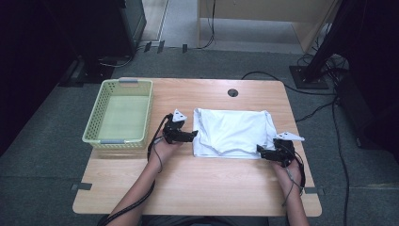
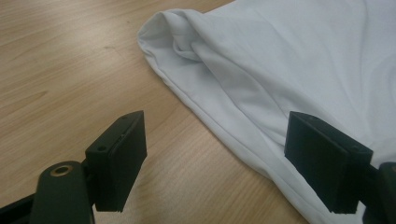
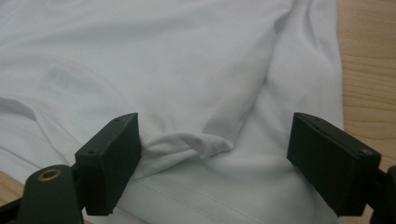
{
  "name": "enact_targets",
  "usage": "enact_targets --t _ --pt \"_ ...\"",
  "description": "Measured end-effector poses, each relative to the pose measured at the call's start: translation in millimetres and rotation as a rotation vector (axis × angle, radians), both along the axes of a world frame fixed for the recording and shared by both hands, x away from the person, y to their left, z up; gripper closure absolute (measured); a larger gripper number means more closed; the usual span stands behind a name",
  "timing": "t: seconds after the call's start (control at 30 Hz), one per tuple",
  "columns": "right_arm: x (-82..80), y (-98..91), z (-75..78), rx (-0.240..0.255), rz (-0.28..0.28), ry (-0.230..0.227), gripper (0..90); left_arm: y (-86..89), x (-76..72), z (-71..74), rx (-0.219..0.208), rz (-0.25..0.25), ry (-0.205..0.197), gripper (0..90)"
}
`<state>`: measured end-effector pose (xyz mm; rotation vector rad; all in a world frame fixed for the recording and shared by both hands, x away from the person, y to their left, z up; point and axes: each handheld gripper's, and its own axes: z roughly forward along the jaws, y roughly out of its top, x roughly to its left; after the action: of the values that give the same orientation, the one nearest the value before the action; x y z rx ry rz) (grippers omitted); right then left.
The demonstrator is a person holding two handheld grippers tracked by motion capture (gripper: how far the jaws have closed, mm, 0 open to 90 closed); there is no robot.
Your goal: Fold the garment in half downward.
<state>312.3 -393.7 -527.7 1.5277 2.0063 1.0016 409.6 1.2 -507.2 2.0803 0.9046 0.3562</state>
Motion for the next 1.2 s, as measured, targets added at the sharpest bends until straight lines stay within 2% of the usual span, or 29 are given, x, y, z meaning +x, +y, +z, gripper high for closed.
enact_targets --t 0.13,0.6,0.83,1.03,1.2 --pt "0.0 2.2 -0.2 -0.023 0.005 0.000 16.4 -3.1 5.7 1.0 0.000 -0.003 -0.011 21.8" --pt "0.2 2.1 -0.2 -0.021 0.007 0.000 16.1 -15.8 25.1 8.4 -0.005 -0.012 -0.027 21.8" --pt "0.2 2.2 -0.3 -0.023 0.008 -0.001 16.1 -17.6 33.6 6.5 -0.006 -0.004 -0.012 21.8" --pt "0.2 2.2 -0.2 -0.022 0.007 0.000 16.1 -21.1 38.1 9.1 -0.022 -0.001 -0.017 21.7" --pt "0.6 1.7 -0.2 -0.017 0.008 0.001 15.9 -26.6 41.3 7.8 -0.011 -0.008 -0.020 21.7"
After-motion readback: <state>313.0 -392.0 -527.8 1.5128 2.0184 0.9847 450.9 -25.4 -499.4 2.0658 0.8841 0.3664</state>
